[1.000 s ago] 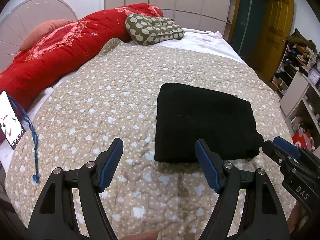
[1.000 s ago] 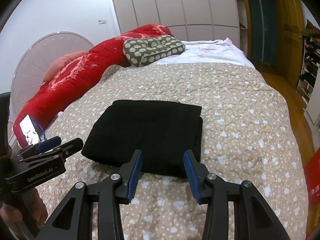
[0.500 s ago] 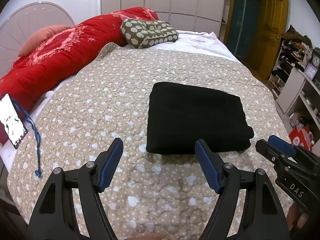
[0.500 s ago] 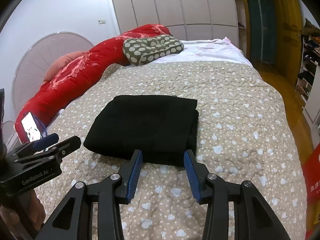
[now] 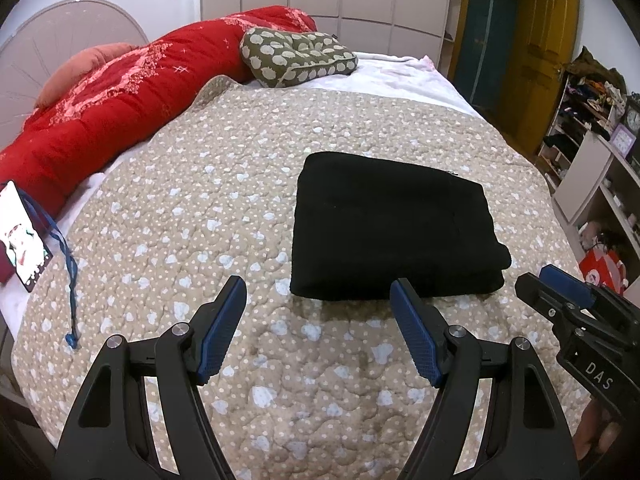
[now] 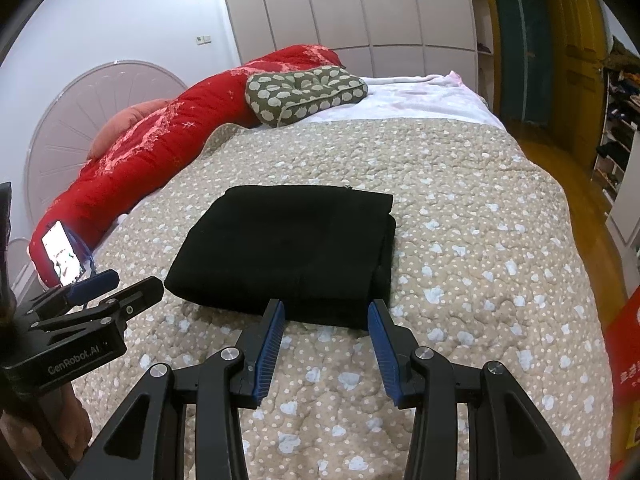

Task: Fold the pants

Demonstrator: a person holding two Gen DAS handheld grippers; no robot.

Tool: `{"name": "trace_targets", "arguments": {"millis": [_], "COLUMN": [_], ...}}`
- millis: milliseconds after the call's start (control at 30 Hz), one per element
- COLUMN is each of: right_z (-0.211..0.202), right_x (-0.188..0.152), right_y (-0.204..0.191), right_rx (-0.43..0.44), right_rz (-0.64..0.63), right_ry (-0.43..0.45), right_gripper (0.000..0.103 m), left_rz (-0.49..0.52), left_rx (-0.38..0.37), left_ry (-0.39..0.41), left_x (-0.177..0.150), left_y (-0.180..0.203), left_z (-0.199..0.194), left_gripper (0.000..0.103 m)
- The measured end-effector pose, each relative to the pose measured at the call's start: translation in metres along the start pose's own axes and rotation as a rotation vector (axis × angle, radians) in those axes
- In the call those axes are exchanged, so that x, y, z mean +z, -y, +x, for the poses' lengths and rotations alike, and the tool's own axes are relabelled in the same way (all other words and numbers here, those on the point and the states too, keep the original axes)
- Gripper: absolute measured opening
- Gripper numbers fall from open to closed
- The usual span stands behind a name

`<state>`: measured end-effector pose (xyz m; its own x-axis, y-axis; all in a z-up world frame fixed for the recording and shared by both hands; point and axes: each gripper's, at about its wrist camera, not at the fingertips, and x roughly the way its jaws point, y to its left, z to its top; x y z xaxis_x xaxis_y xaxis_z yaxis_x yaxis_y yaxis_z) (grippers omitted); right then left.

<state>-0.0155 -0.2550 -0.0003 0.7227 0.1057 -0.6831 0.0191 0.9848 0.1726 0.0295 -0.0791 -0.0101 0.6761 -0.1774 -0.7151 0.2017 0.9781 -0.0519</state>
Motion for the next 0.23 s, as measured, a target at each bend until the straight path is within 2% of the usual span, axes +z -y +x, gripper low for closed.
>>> {"name": "trace_targets", "arguments": {"millis": [233], "right_z": [0.000], "right_x": [-0.001], "right_y": [0.013], "right_rx": [-0.018], "right_rz": [0.022], "right_ry": [0.002], "right_gripper": [0.042], "left_rz": [0.014], "left_rx": [0.004], "left_ry": [0.023], "left_x": [-0.003], "left_y": [0.004], "left_z": [-0.002], "left_gripper": [0.075]}}
